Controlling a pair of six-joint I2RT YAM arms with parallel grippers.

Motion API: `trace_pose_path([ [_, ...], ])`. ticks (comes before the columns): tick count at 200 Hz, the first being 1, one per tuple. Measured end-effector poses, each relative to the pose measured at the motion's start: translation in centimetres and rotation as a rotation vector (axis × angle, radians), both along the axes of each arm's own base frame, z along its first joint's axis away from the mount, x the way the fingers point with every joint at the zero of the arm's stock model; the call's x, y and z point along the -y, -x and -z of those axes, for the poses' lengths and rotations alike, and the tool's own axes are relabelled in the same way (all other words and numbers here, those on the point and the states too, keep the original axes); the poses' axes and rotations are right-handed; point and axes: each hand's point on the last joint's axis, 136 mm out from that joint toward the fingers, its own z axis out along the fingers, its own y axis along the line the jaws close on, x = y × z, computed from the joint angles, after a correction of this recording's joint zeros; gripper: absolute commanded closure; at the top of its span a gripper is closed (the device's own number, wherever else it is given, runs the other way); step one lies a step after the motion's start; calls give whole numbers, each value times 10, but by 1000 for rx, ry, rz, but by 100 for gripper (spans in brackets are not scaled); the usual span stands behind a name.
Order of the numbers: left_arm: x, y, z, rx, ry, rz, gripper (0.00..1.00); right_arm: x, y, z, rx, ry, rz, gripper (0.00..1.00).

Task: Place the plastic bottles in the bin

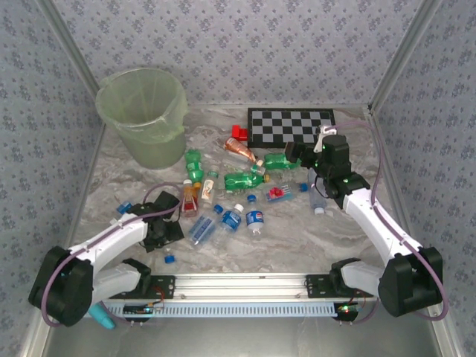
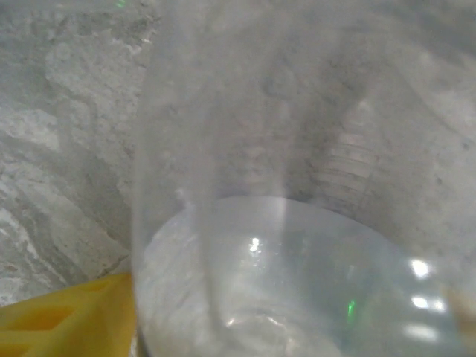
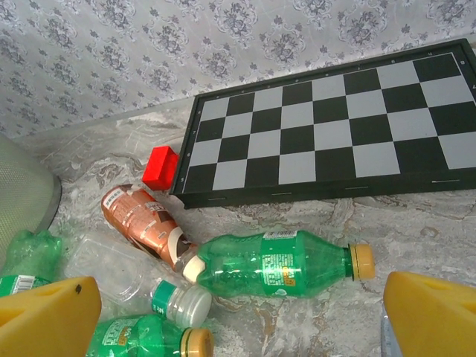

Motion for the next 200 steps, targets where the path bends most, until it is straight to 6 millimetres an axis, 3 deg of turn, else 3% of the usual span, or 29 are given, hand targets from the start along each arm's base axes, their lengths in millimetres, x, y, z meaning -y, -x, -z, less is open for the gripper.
trace_pose_path([
  [27,3,-9,-8,26,1,10,44,0,1,1,-4,4,3,0],
  [64,6,-18,-27,110,34,10,43,-1,1,1,-5,4,0,0],
  [97,7,-26,-59,201,61,-5,44,-5,2,1,-4,4,-11,0],
  [151,13,-67,-155,434,88,0,45,-28,4,-19,33,-12,-84,0],
  [200,23,-127,-250,596,82,23,46,-54,27,-47,95,-13,-190,1],
])
